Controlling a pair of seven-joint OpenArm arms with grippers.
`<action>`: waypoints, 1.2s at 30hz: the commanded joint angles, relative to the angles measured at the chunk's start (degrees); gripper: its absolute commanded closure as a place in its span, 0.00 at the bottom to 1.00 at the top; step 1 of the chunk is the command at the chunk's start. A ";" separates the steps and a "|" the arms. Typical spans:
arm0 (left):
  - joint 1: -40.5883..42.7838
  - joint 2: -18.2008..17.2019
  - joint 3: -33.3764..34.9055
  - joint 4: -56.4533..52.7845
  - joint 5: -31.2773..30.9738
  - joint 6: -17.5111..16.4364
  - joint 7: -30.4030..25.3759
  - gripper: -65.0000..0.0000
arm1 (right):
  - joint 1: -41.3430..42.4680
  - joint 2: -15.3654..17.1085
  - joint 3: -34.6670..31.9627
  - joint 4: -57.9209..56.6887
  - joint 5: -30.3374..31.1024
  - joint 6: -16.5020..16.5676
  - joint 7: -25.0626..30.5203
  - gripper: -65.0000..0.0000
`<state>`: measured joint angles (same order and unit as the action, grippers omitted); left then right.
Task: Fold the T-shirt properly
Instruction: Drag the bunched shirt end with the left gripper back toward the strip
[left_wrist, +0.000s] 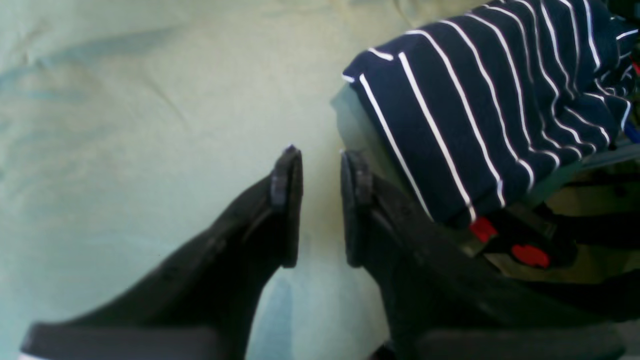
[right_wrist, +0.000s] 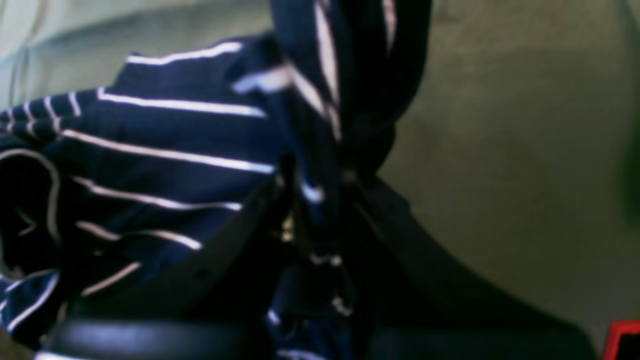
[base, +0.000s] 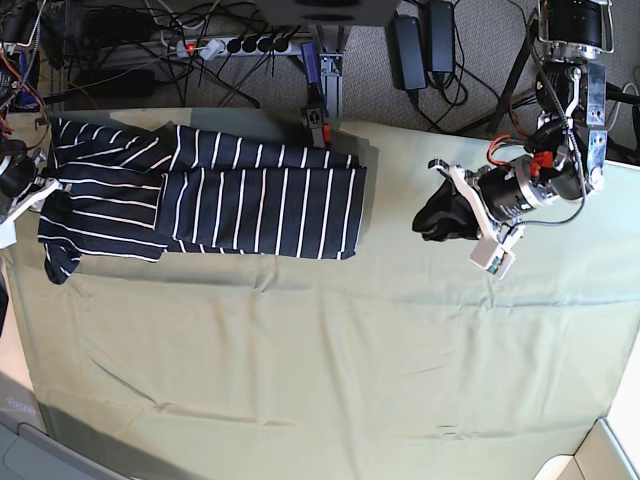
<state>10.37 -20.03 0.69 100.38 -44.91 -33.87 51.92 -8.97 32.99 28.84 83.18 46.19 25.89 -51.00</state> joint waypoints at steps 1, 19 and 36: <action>-0.22 -0.52 -0.26 0.90 -1.14 0.42 -1.97 0.75 | 1.18 1.42 0.50 1.51 1.66 3.45 -0.17 1.00; 1.55 3.23 8.81 0.90 7.91 0.46 -7.30 0.75 | 5.62 1.22 0.50 10.16 5.73 3.48 -7.63 1.00; 0.37 9.62 11.47 -3.93 11.96 0.48 -10.21 0.75 | 5.62 -5.29 0.02 18.53 7.82 3.48 -8.24 1.00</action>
<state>11.44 -10.46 12.27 95.57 -32.12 -33.76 42.83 -4.12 26.63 28.56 100.60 52.66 25.89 -60.53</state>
